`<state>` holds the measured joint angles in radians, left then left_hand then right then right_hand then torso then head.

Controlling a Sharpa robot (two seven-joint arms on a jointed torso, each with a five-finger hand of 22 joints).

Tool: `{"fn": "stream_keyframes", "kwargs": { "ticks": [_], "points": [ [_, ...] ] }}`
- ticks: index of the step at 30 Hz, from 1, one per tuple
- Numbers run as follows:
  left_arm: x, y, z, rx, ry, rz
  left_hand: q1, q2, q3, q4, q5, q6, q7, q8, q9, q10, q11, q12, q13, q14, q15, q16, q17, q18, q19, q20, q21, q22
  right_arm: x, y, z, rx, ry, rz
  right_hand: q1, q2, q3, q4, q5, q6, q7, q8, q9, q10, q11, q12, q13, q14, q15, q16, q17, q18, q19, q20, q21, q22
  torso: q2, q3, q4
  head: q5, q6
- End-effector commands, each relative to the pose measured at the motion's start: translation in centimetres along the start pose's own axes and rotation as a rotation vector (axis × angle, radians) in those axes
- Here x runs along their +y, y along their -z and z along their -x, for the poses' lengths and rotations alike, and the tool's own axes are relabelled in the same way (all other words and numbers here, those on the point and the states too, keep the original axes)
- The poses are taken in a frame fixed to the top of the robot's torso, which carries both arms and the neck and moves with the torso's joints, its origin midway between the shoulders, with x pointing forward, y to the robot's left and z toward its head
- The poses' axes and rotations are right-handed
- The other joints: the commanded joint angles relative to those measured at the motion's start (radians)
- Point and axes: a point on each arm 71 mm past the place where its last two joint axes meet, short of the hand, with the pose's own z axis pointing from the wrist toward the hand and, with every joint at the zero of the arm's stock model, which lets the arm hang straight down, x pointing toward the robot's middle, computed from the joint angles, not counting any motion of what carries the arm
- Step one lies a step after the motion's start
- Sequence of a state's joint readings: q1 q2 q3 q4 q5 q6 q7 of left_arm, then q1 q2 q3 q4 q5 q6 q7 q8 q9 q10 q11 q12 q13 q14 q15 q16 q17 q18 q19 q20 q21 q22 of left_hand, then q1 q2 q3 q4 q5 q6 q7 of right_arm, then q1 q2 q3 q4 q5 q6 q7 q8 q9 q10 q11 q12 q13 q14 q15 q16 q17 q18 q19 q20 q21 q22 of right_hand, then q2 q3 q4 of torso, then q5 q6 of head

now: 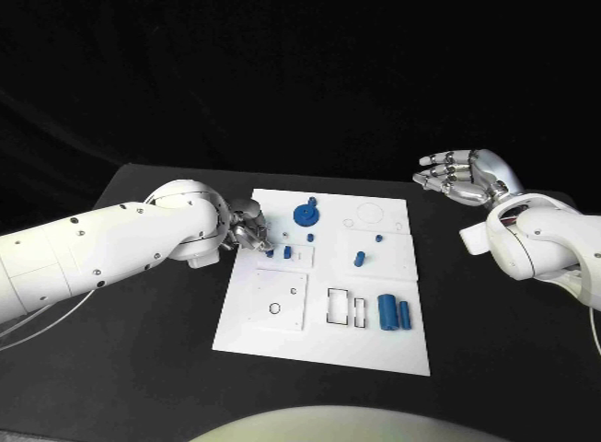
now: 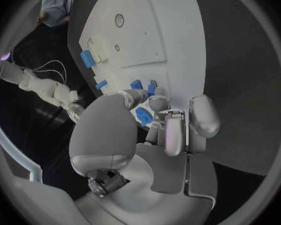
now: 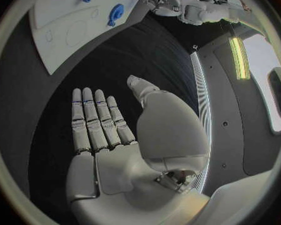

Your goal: Assemble the parts on the task board

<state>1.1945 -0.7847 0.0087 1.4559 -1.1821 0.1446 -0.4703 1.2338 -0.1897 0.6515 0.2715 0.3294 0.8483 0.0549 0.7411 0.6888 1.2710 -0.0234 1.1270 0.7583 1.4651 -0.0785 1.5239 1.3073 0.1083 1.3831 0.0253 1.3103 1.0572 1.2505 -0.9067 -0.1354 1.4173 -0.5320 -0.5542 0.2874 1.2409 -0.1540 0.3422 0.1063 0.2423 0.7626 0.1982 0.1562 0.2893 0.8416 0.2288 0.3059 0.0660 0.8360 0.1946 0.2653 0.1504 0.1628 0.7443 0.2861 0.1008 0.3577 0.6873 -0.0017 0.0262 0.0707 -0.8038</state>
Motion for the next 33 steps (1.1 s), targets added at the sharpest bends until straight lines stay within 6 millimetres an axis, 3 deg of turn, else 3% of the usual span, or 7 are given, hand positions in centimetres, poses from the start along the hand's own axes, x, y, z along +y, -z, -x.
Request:
{"fn": "stream_keyframes", "kwargs": {
  "ticks": [1, 23, 33],
  "points": [
    [-0.12, -0.01, -0.24, 0.024, -0.025, 0.003, -0.002, 0.002, 0.179, -0.172, 0.005, 0.012, -0.002, 0.005, 0.002, 0.007, -0.002, 0.005, 0.002, 0.078, -0.007, 0.005, 0.14, -0.009, 0.004, -0.001, 0.003, 0.0, 0.08, 0.02, -0.15, 0.016, -0.002, 0.011, 0.001, 0.005, -0.005, -0.001, 0.004, 0.001, 0.089, -0.001, -0.001, -0.004, -0.001, 0.005, -0.001, 0.0, -0.003, -0.004, -0.001, 0.001, -0.003, 0.0, -0.005, -0.001, 0.0, -0.0002, 0.0005, 0.0, 0.0],
    [-0.35, -0.23, -0.57, 0.04, -0.036, 0.006, -0.006, -0.001, 0.187, -0.176, 0.006, 0.014, -0.003, 0.007, 0.002, 0.01, -0.002, 0.007, 0.004, 0.079, -0.007, 0.006, 0.144, -0.01, 0.006, -0.001, 0.006, 0.005, 0.09, 0.06, -0.13, 0.016, -0.003, 0.012, 0.001, 0.006, -0.007, 0.0, 0.006, 0.001, 0.089, -0.001, -0.002, -0.004, -0.001, 0.006, -0.001, 0.0, -0.003, -0.005, -0.002, 0.001, -0.003, 0.0, -0.005, -0.002, 0.001, 0.0002, 0.0005, -0.002, -0.002],
    [-0.85, -0.52, -0.7, 0.047, -0.033, 0.0, -0.037, -0.017, 0.189, -0.175, 0.004, 0.026, -0.007, 0.015, 0.002, 0.034, -0.005, 0.033, 0.048, 0.08, -0.009, 0.009, 0.149, -0.011, 0.008, -0.003, 0.01, 0.012, 0.1, 0.07, -0.14, 0.017, -0.003, 0.012, 0.001, 0.006, -0.007, 0.0, 0.006, 0.001, 0.089, -0.001, -0.002, -0.004, -0.001, 0.006, -0.001, 0.0, -0.003, -0.005, -0.002, 0.001, -0.003, 0.0, -0.005, -0.002, 0.001, 0.0001, 0.0002, -0.001, -0.003]
  ]
}}
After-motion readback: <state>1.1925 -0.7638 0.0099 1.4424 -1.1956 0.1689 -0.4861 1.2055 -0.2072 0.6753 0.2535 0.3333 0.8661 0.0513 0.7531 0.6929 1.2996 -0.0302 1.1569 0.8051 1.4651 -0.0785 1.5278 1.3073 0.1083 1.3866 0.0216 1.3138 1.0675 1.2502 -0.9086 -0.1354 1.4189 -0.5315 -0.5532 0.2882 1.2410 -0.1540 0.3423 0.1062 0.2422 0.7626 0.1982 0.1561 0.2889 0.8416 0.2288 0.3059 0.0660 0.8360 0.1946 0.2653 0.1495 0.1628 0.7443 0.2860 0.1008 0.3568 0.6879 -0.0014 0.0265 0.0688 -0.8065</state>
